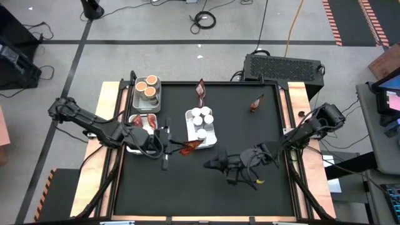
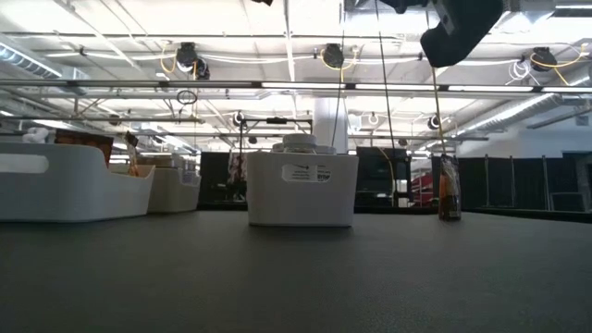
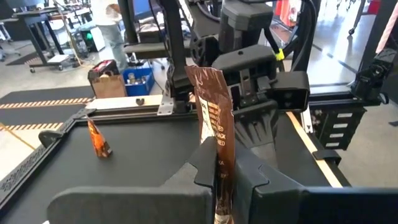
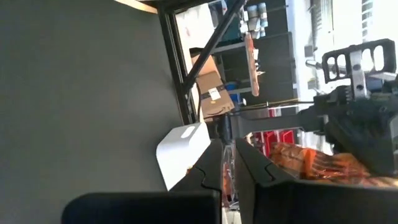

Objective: Sort spices by type
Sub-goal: Put the orange seasoning pack into the left white bin

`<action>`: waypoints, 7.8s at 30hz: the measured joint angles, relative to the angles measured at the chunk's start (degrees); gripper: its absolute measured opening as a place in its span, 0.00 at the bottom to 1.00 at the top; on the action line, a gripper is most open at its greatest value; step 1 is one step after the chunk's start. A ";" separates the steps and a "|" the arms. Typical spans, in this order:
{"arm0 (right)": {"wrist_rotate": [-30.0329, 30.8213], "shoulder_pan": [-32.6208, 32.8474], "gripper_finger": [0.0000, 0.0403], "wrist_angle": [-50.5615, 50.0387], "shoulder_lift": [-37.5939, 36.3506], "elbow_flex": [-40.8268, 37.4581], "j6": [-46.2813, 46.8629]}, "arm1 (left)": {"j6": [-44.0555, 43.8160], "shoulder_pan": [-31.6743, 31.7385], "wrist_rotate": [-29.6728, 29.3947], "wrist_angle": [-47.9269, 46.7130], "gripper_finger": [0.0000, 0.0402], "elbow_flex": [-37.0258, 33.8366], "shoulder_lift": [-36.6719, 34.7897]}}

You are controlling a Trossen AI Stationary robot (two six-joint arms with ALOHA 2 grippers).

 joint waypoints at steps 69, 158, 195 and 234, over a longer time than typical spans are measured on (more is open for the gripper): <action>-26.89 -6.88 0.45 -59.96 2.33 -6.99 92.77 | -1.51 0.76 0.13 0.44 0.05 -0.04 -0.07; -20.39 -1.25 0.37 -61.09 -0.13 -8.51 61.79 | -1.42 0.76 2.08 -1.51 0.05 -0.04 -0.07; -18.48 -0.99 0.37 -63.17 2.16 6.64 61.86 | -1.57 0.76 2.02 -0.30 0.05 -0.04 -0.07; -6.73 -0.15 0.37 -39.03 -0.63 12.92 34.08 | -7.50 -5.10 4.98 -3.85 0.05 -0.75 3.85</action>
